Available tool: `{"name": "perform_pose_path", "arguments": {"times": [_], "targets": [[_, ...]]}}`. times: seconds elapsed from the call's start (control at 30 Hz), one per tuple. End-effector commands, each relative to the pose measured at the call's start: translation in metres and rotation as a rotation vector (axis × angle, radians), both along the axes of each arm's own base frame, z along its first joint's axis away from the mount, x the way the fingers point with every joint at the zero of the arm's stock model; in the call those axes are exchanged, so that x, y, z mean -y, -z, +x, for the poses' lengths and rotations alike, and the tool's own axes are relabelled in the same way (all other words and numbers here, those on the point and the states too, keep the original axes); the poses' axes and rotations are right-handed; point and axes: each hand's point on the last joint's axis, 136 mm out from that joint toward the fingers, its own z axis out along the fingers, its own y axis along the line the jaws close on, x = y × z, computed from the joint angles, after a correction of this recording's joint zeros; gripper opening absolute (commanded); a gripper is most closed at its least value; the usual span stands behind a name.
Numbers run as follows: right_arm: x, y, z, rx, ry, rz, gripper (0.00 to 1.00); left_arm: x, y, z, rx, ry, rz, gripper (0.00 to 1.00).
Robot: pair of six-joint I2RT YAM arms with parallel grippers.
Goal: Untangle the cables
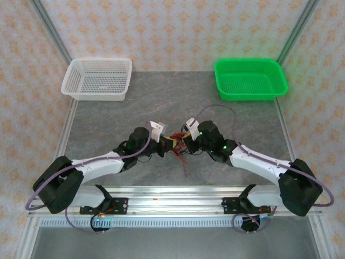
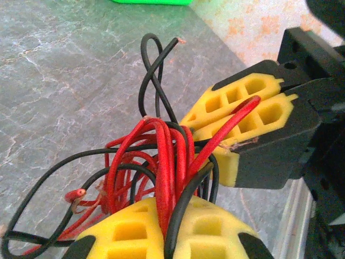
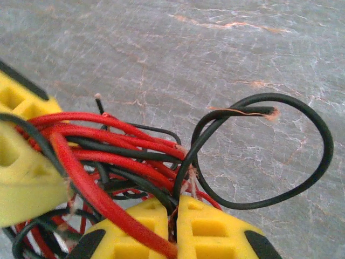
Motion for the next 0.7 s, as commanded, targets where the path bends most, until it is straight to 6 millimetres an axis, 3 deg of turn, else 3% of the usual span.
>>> {"name": "perform_pose_path", "arguments": {"times": [0.0,0.13,0.3,0.5,0.67], "targets": [[0.003,-0.027,0.016,0.001,0.164,0.125,0.03,-0.001,-0.019,0.002,0.055,-0.026,-0.079,0.0],[0.004,-0.018,0.017,-0.149,0.295,0.223,0.36,-0.015,-0.027,0.001,0.066,-0.103,-0.158,0.0],[-0.001,-0.015,-0.001,-0.362,0.377,0.417,0.62,-0.037,-0.032,-0.002,0.057,-0.222,-0.285,0.0],[-0.018,-0.008,-0.029,-0.609,0.343,0.687,0.65,-0.051,-0.043,-0.004,0.068,-0.283,-0.364,0.0],[-0.022,-0.004,-0.034,-0.671,0.337,0.774,0.65,-0.051,-0.061,-0.004,0.096,-0.279,-0.404,0.0]]}}
